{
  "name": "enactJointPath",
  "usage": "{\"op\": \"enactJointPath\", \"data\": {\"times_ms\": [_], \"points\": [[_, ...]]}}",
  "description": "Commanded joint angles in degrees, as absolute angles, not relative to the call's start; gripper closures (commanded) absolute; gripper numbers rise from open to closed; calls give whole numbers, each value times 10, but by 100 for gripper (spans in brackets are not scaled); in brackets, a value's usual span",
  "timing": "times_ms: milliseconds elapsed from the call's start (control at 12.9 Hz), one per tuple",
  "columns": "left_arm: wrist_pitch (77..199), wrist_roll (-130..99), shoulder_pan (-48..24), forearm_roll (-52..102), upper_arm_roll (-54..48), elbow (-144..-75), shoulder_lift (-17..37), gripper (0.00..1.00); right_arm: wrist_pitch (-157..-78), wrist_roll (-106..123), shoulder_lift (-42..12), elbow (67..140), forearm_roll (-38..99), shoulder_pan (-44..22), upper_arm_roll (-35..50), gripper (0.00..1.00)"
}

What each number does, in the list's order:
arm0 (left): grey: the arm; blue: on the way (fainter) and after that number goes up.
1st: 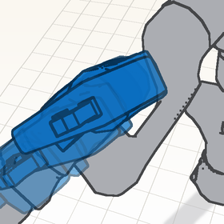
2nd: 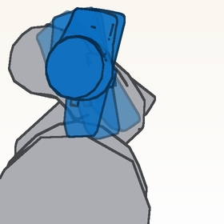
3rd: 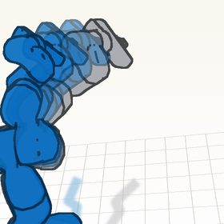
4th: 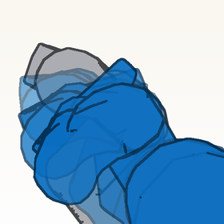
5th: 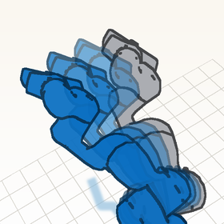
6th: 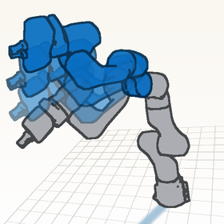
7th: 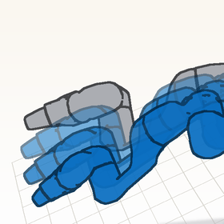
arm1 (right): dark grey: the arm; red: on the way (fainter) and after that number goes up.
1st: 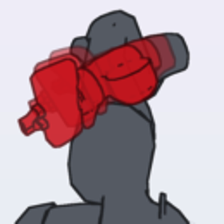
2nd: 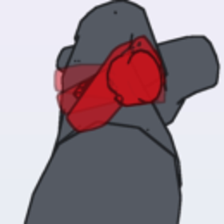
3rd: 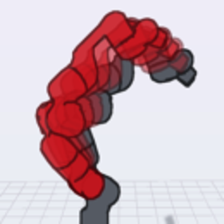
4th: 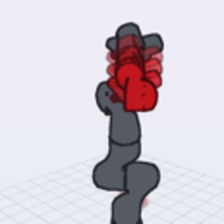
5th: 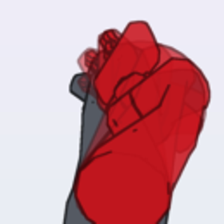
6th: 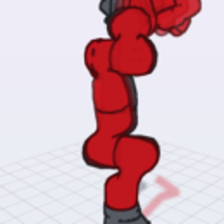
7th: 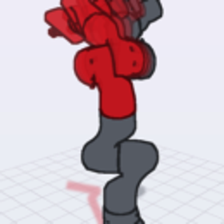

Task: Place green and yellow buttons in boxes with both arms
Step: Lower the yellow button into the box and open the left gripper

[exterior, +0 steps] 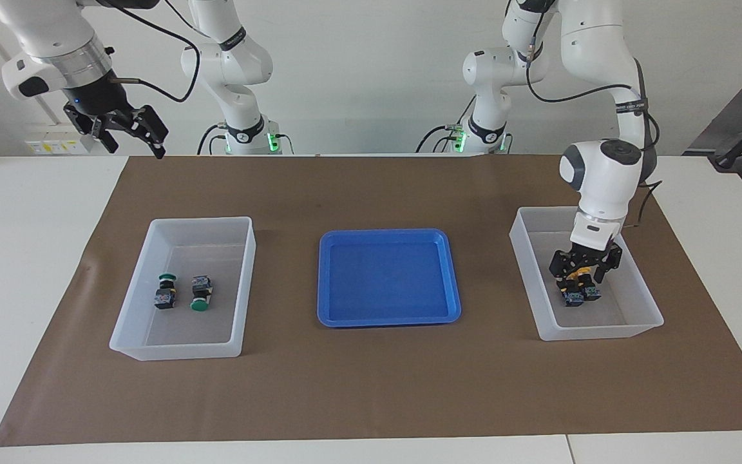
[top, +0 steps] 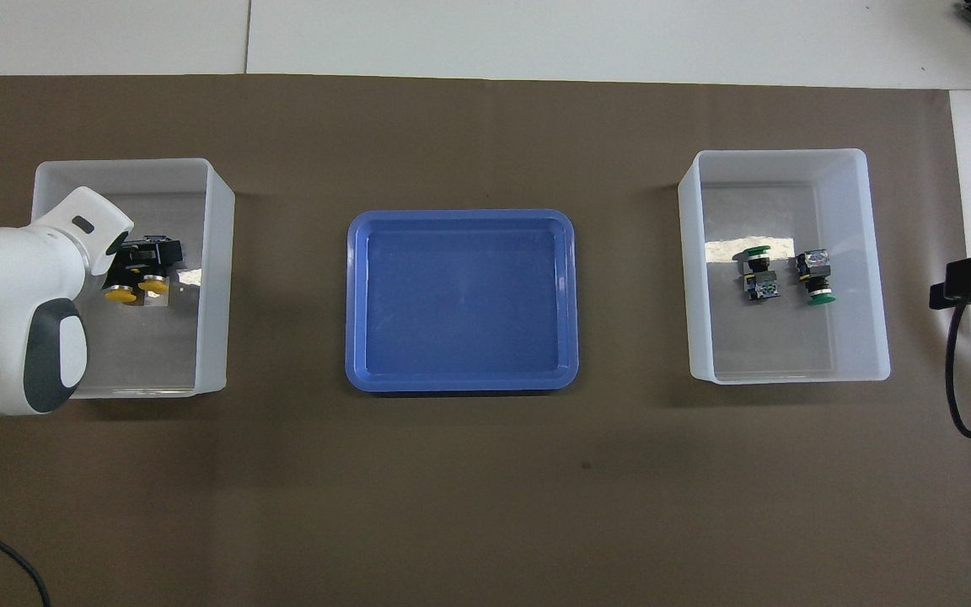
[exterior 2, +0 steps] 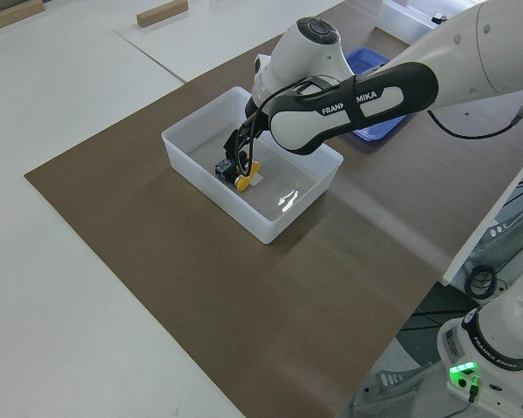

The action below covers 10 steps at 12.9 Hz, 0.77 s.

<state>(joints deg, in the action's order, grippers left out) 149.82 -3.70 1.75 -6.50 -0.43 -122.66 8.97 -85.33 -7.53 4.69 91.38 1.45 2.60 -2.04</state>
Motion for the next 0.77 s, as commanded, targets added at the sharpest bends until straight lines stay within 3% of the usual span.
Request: {"op": "enactJointPath", "data": {"times_ms": [0,386,695], "points": [[1359,0,-2,-70,-5,-1190,27,0,-856,-62,62,930,21,29,-20,0],[1158,-2,-51,-70,-17,-1065,1,0,-860,-64,62,931,17,-4,-39,0],[1021,-1,-51,-50,-31,-931,18,0,-860,-64,62,931,17,-1,-43,0]]}}
